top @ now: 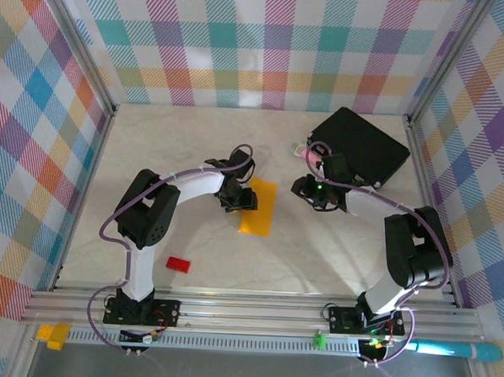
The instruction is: Fold a paper plane with a square sheet of paper (pick it up from the middle)
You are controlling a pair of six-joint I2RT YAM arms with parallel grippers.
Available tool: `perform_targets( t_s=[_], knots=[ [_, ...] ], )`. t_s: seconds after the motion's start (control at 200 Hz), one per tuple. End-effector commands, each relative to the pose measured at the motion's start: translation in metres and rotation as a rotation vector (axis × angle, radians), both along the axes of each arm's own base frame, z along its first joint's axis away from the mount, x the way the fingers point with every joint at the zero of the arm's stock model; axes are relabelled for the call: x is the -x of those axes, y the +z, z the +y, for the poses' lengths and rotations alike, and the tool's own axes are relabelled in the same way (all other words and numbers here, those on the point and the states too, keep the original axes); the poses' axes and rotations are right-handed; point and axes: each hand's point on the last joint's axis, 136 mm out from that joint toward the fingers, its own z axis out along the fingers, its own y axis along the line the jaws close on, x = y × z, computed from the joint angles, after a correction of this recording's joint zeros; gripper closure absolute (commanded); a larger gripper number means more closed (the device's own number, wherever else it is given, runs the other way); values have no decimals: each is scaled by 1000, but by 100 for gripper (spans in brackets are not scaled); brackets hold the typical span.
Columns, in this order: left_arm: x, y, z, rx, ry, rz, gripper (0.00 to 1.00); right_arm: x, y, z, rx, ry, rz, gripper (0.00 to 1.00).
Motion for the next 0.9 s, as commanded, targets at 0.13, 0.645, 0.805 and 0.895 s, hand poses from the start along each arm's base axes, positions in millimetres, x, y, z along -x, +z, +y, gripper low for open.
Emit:
perform_targets(
  t_s=[0.13,0.645,0.805,0.895],
  knots=[
    [37,-67,1,-72,-82,129,53,-6,9,7,-44,31,-42,68],
    [37,-75,2,-87,-61,134,53,5,-3,33,-109,91,17,69],
    [37,-75,3,-88,-60,134,52,15,-12,59,-139,145,57,72],
    [37,-75,3,-89,-58,134,52,20,-16,72,-149,173,78,76]
  ],
)
